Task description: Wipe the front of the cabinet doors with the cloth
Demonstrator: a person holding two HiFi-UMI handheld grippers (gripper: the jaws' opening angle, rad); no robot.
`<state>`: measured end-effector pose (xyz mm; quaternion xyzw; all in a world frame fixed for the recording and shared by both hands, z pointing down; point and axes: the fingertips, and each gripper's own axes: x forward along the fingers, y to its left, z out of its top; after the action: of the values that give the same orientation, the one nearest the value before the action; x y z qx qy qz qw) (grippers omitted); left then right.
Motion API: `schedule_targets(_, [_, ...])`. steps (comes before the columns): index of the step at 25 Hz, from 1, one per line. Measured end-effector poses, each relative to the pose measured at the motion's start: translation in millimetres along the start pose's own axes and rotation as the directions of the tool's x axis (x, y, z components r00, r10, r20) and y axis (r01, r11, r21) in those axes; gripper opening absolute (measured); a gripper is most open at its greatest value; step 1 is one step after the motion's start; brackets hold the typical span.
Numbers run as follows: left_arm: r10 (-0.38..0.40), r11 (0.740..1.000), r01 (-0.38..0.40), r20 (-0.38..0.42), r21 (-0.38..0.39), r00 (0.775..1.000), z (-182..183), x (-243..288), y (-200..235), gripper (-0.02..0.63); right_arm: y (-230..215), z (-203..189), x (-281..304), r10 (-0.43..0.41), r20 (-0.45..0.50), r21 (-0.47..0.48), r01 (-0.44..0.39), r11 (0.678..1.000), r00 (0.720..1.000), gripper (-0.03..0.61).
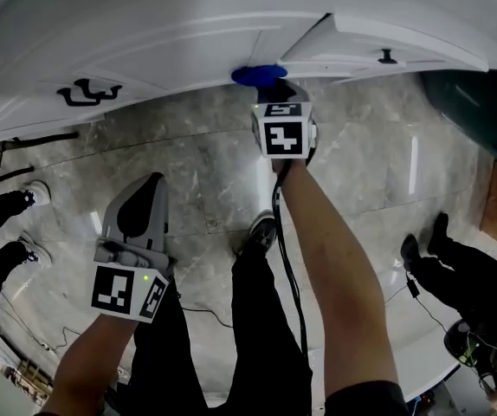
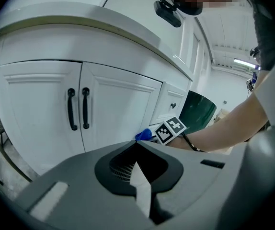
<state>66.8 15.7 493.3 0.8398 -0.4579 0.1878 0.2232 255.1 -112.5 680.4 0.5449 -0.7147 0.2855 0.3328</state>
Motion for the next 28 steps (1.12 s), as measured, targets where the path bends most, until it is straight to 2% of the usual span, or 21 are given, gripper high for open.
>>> schedule_targets(3, [0.007, 1.0, -0.007, 0.0, -0.023, 1.0, -1, 14, -9, -0.002, -16, -4, -5, 0.015, 0.007, 0.014, -0.015, 1.0, 1.0, 0.052])
schedule_targets(7, [0.016, 0.999, -0.016, -0.013, -0.035, 1.0, -9, 25, -9, -0.001, -3, -7, -6, 0.051, 0.005, -0.043, -0.051, 0.998, 0.999, 0.052])
schedule_targets(10, [0.045, 0.998, -0.047, -0.047, -0.051, 0.998, -25, 21, 7, -0.002, 36, -14, 1, 0.094, -0.024, -0.074, -0.096, 0.993, 0.995, 0.052])
schedule_targets(15, [0.068, 0.997, -0.072, -0.088, -0.04, 0.994, -42, -5, 53, -0.002, 137, -6, 19, 0.201, -0.042, -0.112, -0.205, 0.972, 0.979, 0.052])
schedule_targets(21, [0.097, 0.995, -0.101, -0.117, -0.025, 0.988, -64, -51, 114, -0.002, 249, 3, 52, 0.286, -0.071, -0.127, -0.293, 0.948, 0.956, 0.052])
schedule_targets(24, [0.116, 0.993, -0.119, -0.125, -0.018, 0.985, -77, -68, 137, -0.002, 274, 16, 68, 0.291, -0.066, -0.127, -0.297, 0.946, 0.954, 0.052])
schedule_targets(28, [0.138, 0.989, -0.146, -0.153, -0.036, 0.978, -100, -83, 153, -0.002, 264, 9, 82, 0.267, -0.094, -0.084, -0.275, 0.958, 0.959, 0.052])
